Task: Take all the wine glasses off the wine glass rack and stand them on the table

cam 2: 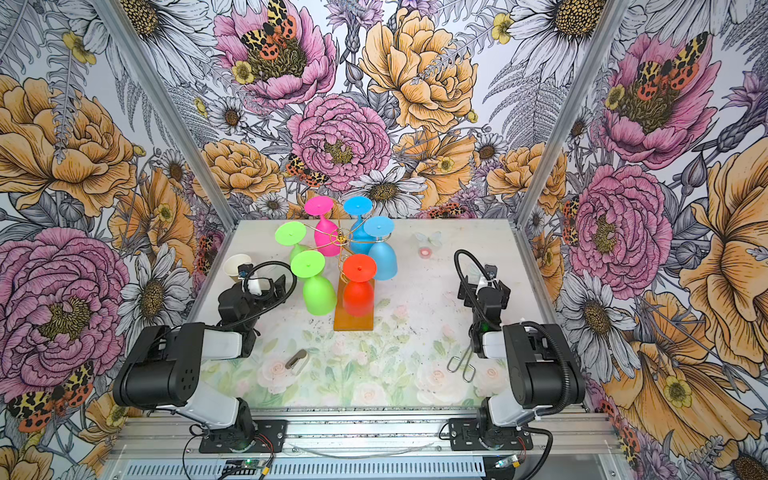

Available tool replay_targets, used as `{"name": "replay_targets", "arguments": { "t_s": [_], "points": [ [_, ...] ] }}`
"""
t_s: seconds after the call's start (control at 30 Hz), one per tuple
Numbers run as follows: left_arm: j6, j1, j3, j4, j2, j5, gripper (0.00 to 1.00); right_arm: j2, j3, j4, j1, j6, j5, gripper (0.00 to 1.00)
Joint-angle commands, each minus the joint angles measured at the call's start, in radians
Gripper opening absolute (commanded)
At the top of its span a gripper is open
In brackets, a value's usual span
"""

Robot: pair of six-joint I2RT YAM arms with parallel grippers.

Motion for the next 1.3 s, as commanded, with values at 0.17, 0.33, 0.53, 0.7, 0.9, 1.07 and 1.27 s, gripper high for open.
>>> {"name": "replay_targets", "arguments": {
  "t_s": [0.17,0.33,0.53,0.7,0.9,1.07,1.27],
  "points": [
    [-0.005,-0.004,0.011,0.018,0.001,-0.022,0.99,0.005,0.019,0.009,0.007,-0.009,0.011,0.99],
    [-0.004,-0.002,0.011,0.018,0.001,-0.024,0.99,0.004,0.020,0.007,0.007,-0.008,0.011,1.00],
    [-0.025,-0.006,0.000,0.036,-0.002,-0.087,0.99,0.002,0.017,0.008,0.008,-0.008,0.010,1.00],
    [-0.035,-0.005,0.002,0.009,-0.032,-0.108,0.99,-0.081,0.069,-0.148,0.032,-0.013,0.075,0.99],
    [-0.060,-0.012,0.096,-0.306,-0.185,-0.194,0.99,-0.227,0.182,-0.460,0.054,0.018,0.109,0.98],
    [-0.103,-0.050,0.129,-0.450,-0.313,-0.251,0.99,-0.335,0.380,-0.883,0.083,0.152,0.106,0.94],
    [-0.069,-0.156,0.262,-0.814,-0.439,-0.395,0.99,-0.452,0.526,-1.168,0.092,0.256,-0.136,0.91]
  ]
}}
